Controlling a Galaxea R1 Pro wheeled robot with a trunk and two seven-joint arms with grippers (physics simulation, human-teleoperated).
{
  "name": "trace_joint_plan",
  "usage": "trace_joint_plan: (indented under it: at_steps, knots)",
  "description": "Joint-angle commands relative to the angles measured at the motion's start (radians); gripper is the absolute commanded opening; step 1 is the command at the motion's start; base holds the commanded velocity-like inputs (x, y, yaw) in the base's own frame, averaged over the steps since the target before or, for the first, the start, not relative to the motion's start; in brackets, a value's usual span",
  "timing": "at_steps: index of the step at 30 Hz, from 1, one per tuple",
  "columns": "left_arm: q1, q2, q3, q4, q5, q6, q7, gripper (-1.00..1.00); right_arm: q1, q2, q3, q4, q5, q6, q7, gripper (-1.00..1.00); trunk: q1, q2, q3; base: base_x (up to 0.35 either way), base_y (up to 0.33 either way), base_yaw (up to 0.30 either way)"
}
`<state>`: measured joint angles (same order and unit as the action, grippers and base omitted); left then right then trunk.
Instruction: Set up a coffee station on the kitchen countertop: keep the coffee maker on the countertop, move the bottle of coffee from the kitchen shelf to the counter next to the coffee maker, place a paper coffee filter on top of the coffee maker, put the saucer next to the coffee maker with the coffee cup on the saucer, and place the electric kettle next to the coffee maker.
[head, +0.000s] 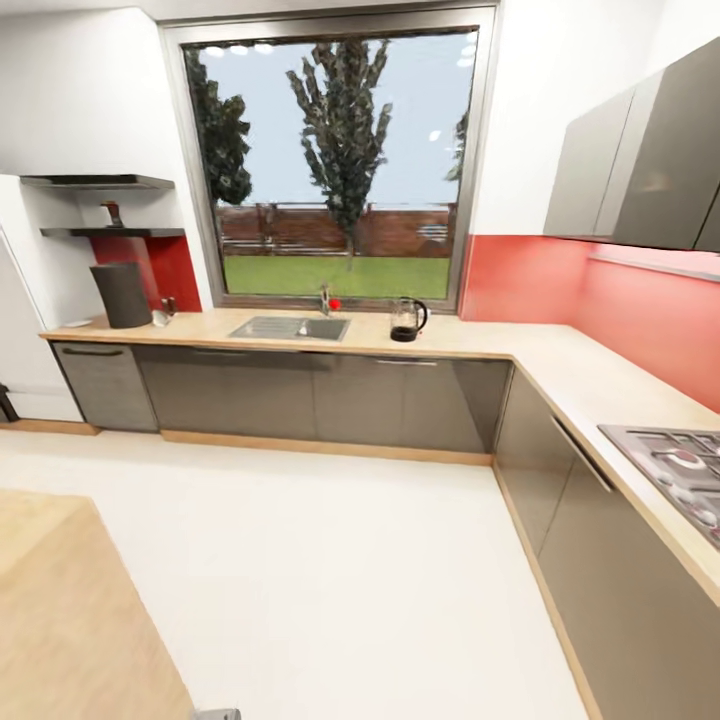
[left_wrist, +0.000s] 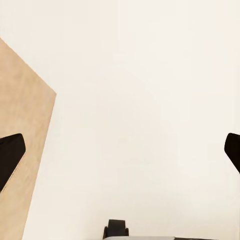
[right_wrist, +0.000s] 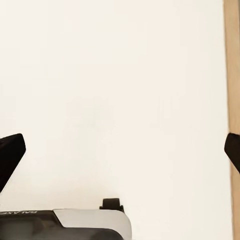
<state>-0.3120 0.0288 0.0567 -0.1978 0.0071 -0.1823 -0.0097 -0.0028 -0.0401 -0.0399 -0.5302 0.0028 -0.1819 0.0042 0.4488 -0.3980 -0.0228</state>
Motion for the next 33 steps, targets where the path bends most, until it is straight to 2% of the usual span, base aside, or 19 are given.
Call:
trace_joint_plan:
  at_steps: [1, 33]
  knots:
    - [-0.001, -0.001, 0.005, 0.001, 0.001, -0.003, -0.001, 1.0, 0.0, 0.0, -0.002, -0.001, 0.0, -0.002, 0.0, 1.0, 0.001, -0.002, -0.002, 0.336, 0.074, 0.0]
    - [-0.001, 0.0, 0.005, 0.001, 0.001, -0.003, -0.001, 1.0, 0.0, 0.0, -0.002, -0.002, -0.002, -0.002, 0.005, 1.0, 0.001, -0.002, -0.006, 0.336, 0.074, 0.0]
